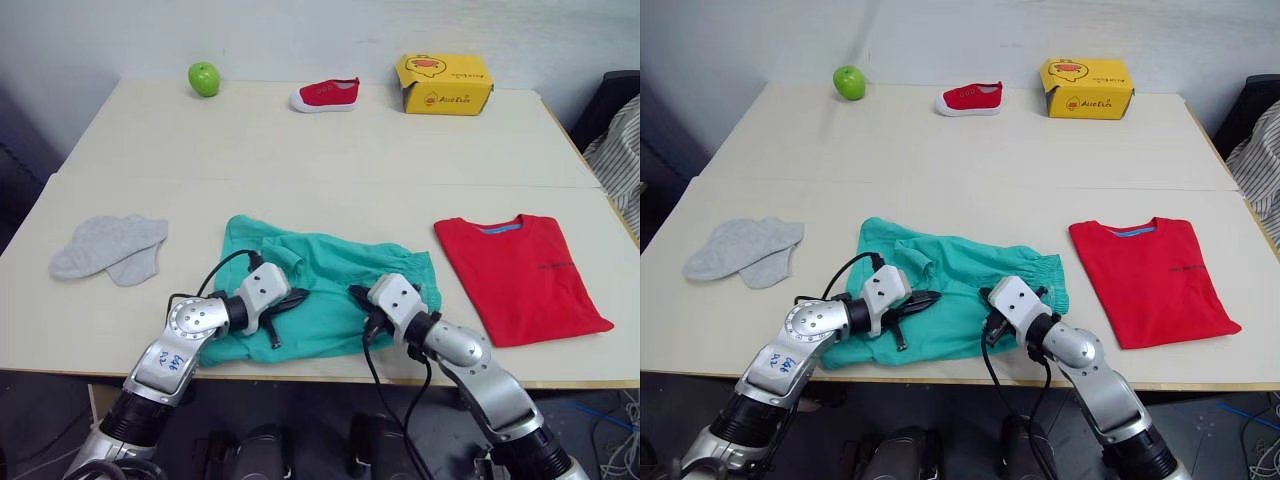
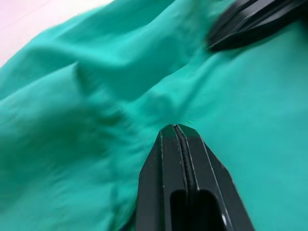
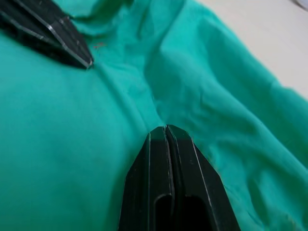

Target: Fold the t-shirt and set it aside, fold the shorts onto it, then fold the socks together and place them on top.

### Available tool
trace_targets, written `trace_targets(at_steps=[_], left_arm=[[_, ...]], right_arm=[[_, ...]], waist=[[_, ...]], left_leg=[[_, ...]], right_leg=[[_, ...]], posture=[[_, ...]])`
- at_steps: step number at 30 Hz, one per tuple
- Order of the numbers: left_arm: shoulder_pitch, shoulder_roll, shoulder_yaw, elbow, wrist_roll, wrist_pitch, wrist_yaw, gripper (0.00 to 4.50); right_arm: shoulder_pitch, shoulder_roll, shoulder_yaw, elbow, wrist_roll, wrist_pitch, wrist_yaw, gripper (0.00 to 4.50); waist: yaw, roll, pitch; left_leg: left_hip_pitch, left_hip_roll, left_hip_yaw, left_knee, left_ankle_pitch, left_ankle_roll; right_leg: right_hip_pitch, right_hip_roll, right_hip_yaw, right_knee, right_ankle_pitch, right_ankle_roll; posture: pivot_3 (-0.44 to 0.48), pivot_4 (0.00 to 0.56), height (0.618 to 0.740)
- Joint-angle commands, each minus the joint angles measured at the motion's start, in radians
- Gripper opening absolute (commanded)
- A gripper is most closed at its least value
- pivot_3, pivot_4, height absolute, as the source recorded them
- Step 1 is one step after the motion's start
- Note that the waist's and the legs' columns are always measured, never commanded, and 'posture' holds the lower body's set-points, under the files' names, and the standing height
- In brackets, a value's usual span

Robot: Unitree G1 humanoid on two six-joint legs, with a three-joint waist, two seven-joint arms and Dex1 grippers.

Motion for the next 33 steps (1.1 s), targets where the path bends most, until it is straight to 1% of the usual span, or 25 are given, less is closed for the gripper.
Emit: trace_targets(at_steps=[1, 4, 7, 9, 11, 12, 14, 16, 17, 18, 19, 21, 22, 24, 25, 27, 29, 30, 33], left_arm=[[0.003, 0.014, 0.076, 0.05, 0.045, -0.066, 0.062, 0.0], [-0.028, 0.023, 0.136, 0.138, 0.085, -0.148, 0.126, 0.0], [-0.066, 0.022, 0.194, 0.219, 0.089, -0.199, 0.168, 0.0], [-0.098, 0.032, 0.246, 0.286, 0.074, -0.219, 0.182, 0.0], [-0.12, 0.026, 0.296, 0.324, 0.019, -0.222, 0.163, 0.0], [-0.129, 0.016, 0.323, 0.333, -0.027, -0.228, 0.136, 0.0], [-0.141, 0.004, 0.369, 0.329, -0.138, -0.237, 0.041, 0.0], [-0.145, -0.001, 0.397, 0.284, -0.246, -0.226, -0.065, 0.0], [-0.14, 0.005, 0.399, 0.232, -0.322, -0.182, -0.14, 0.0], [-0.137, 0.014, 0.387, 0.184, -0.366, -0.142, -0.191, 0.0], [-0.138, 0.019, 0.356, 0.147, -0.374, -0.113, -0.221, 0.0], [-0.145, 0.02, 0.296, 0.121, -0.327, -0.105, -0.241, 0.0], [-0.151, 0.011, 0.253, 0.146, -0.265, -0.136, -0.235, 0.0], [-0.18, -0.022, 0.16, 0.238, -0.117, -0.209, -0.176, 0.0], [-0.196, -0.047, 0.127, 0.286, -0.061, -0.215, -0.131, 0.0], [-0.221, -0.093, 0.103, 0.363, 0.008, -0.204, -0.039, 0.0], [-0.218, -0.119, 0.092, 0.411, 0.057, -0.184, 0.031, 0.0], [-0.204, -0.127, 0.086, 0.414, 0.067, -0.15, 0.046, 0.0], [-0.153, -0.122, 0.072, 0.418, 0.083, -0.093, 0.045, 0.0]], right_arm=[[0.01, 0.0, -0.038, -0.036, 0.019, 0.015, 0.02, 0.04], [0.007, 0.004, -0.048, -0.036, 0.02, 0.017, 0.028, 0.04], [-0.001, 0.015, -0.057, -0.033, 0.021, 0.017, 0.028, 0.04], [-0.007, 0.026, -0.065, -0.035, 0.027, 0.018, 0.024, 0.04], [-0.01, 0.039, -0.07, -0.039, 0.035, 0.017, 0.025, 0.04], [-0.01, 0.047, -0.073, -0.042, 0.043, 0.015, 0.028, 0.04], [-0.015, 0.072, -0.081, -0.051, 0.064, 0.012, 0.027, 0.04], [-0.028, 0.099, -0.089, -0.063, 0.09, 0.008, 0.031, 0.04], [-0.038, 0.11, -0.087, -0.071, 0.103, 0.012, 0.037, 0.04], [-0.048, 0.114, -0.084, -0.079, 0.113, 0.02, 0.046, 0.04], [-0.064, 0.125, -0.083, -0.073, 0.109, 0.035, 0.033, 0.04], [-0.091, 0.146, -0.08, -0.051, 0.099, 0.048, 0.012, 0.04], [-0.109, 0.154, -0.073, -0.02, 0.069, 0.043, -0.011, 0.04], [-0.142, 0.173, -0.068, 0.06, 0.001, 0.016, -0.074, 0.04], [-0.155, 0.168, -0.067, 0.102, -0.039, -0.011, -0.099, 0.04], [-0.162, 0.138, -0.069, 0.166, -0.097, -0.068, -0.119, 0.04], [-0.159, 0.116, -0.097, 0.227, -0.117, -0.115, -0.132, 0.04], [-0.157, 0.104, -0.113, 0.256, -0.121, -0.139, -0.137, 0.04], [-0.137, 0.077, -0.156, 0.318, -0.114, -0.196, -0.14, 0.04]], waist=[[0.0, 0.0, 0.0], [0.0, 0.0, 0.0], [0.0, 0.0, 0.0], [0.001, 0.0, 0.0], [0.0, 0.0, 0.0], [-0.001, 0.0, 0.0], [-0.001, 0.0, 0.0], [-0.002, 0.0, 0.0], [-0.002, 0.0, 0.0], [-0.004, 0.0, 0.0], [-0.004, 0.0, 0.0], [-0.004, 0.0, 0.0], [-0.003, 0.0, 0.0], [0.0, 0.0, 0.0], [0.001, 0.0, 0.0], [-0.001, 0.0, 0.0], [-0.002, 0.0, 0.0], [-0.003, 0.0, 0.0], [-0.005, 0.0, 0.0]], left_leg=[[0.0, 0.0, 0.0, 0.0, 0.0, 0.0], [0.0, 0.0, 0.0, 0.0, 0.0, 0.0], [0.0, 0.0, 0.0, 0.0, 0.0, 0.0], [0.0, 0.0, -0.001, 0.0, 0.0, 0.001], [0.0, 0.0, -0.001, 0.0, 0.0, 0.001], [0.0, 0.0, -0.001, 0.0, 0.0, 0.001], [-0.001, 0.0, -0.001, 0.0, 0.0, 0.001], [-0.001, 0.0, -0.001, 0.0, 0.0, 0.001], [-0.001, 0.0, -0.001, 0.0, 0.0, 0.0], [-0.001, 0.0, -0.001, 0.0, 0.0, 0.0], [-0.001, 0.0, -0.001, 0.0, 0.0, 0.0], [-0.001, 0.0, -0.001, 0.0, 0.0, 0.0], [-0.001, -0.001, -0.001, 0.0, 0.0, 0.0], [0.0, -0.001, -0.001, 0.0, 0.0, 0.0], [0.0, -0.003, -0.001, 0.0, 0.0, 0.0], [-0.001, -0.006, -0.001, 0.0, 0.0, 0.001], [-0.003, -0.006, -0.001, 0.0, 0.0, 0.001], [-0.004, -0.006, -0.001, 0.0, 0.0, 0.001], [-0.005, -0.005, -0.001, 0.0, 0.0, 0.001]], right_leg=[[0.0, 0.0, 0.0, 0.0, 0.0, 0.0], [0.0, 0.0, 0.0, 0.0, 0.0, 0.0], [0.0, 0.0, 0.0, 0.0, 0.0, 0.0], [0.0, -0.001, -0.001, 0.0, 0.0, 0.0], [0.0, -0.001, -0.001, 0.0, 0.0, 0.0], [0.0, -0.001, -0.001, 0.001, 0.0, 0.0], [0.0, 0.0, -0.001, 0.003, 0.0, 0.0], [0.0, 0.0, -0.002, 0.003, 0.0, 0.0], [0.0, 0.0, -0.002, 0.003, 0.0, 0.0], [0.0, 0.0, -0.002, 0.003, 0.0, 0.0], [0.0, 0.0, -0.002, 0.003, 0.0, 0.0], [0.0, 0.0, -0.002, 0.003, 0.0, 0.0], [0.0, 0.0, -0.001, 0.003, 0.0, 0.0], [0.001, 0.0, -0.002, 0.003, 0.0, 0.0], [0.001, 0.0, -0.001, 0.003, 0.0, 0.001], [0.001, 0.0, -0.001, 0.003, 0.001, 0.002], [0.0, 0.0, -0.001, 0.002, 0.001, 0.002], [-0.002, 0.0, -0.002, 0.002, 0.001, 0.002], [-0.002, 0.0, -0.002, 0.002, 0.001, 0.002]], posture=[[0.0, 0.15, 0.74], [0.0, 0.15, 0.74], [0.0, 0.15, 0.74], [0.0, 0.15, 0.74], [0.0, 0.15, 0.74], [0.0, 0.15, 0.74], [0.0, 0.15, 0.74], [0.0, 0.15, 0.74], [0.0, 0.15, 0.74], [0.0, 0.15, 0.74], [0.0, 0.15, 0.74], [0.0, 0.15, 0.74], [0.0, 0.15, 0.74], [0.0, 0.15, 0.74], [0.0, 0.15, 0.74], [0.0, 0.15, 0.74], [0.0, 0.15, 0.74], [0.0, 0.15, 0.74], [0.0, 0.15, 0.74]])
